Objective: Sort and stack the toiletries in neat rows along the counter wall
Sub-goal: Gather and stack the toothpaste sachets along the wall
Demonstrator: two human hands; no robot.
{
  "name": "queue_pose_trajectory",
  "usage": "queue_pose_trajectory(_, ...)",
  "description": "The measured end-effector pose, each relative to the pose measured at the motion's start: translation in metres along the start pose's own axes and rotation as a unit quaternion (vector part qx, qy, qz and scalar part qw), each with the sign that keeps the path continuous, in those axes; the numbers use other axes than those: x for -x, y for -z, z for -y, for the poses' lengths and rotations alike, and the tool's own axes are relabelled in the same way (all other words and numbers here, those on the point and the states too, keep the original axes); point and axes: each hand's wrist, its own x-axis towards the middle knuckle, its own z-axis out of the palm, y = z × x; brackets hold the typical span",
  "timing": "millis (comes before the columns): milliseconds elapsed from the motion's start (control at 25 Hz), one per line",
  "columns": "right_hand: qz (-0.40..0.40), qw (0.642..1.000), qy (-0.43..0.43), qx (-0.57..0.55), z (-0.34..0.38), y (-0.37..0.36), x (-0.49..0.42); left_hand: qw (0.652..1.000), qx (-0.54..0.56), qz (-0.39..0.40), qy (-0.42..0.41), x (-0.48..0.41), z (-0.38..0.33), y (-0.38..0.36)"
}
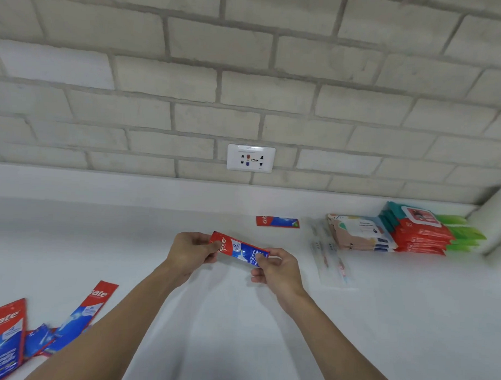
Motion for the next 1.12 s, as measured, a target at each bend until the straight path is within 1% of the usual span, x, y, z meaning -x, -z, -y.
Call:
queue_pose_trajectory(240,-0.066,0.991,0.067,0.098,0.008,0.04,-0.032,0.996,-0.083,-0.011,-0.015,-0.02,-0.002,-0.051)
queue_pose_trajectory(360,-0.073,0.974,0.113,0.184,0.011,0.058,-0.054,0.992,-0.121,-0.019,-0.031,-0.03,-0.001,-0.074)
queue_pose_trajectory(480,-0.082,0.953,0.143,0.254,0.013,0.067,-0.074,0.983,-0.17,-0.029,-0.065,-0.04,0.003,-0.095)
queue_pose_trajectory(680,-0.076,0.912,0.155,0.372,0.008,0.069,-0.107,0.955,-0.263,-0.044,-0.127,-0.061,0.01,-0.116)
queue_pose_trajectory(840,-0.059,0.88,0.154,0.445,0.004,0.066,-0.119,0.926,-0.324,-0.033,-0.188,-0.075,0.017,-0.12)
queue_pose_trajectory(880,-0.06,0.872,0.159,0.459,0.003,0.066,-0.121,0.918,-0.339,-0.034,-0.202,-0.078,0.018,-0.121)
queue_pose_trajectory(960,-0.06,0.871,0.166,0.458,0.002,0.066,-0.122,0.905,-0.36,-0.038,-0.224,-0.081,0.021,-0.122)
queue_pose_trajectory(1040,-0.044,0.857,0.188,0.477,0.0,0.066,-0.123,0.896,-0.369,-0.039,-0.244,-0.084,0.023,-0.123)
queue_pose_trajectory(1120,-0.038,0.854,0.189,0.482,0.0,0.064,-0.125,0.89,-0.373,-0.041,-0.258,-0.085,0.023,-0.125)
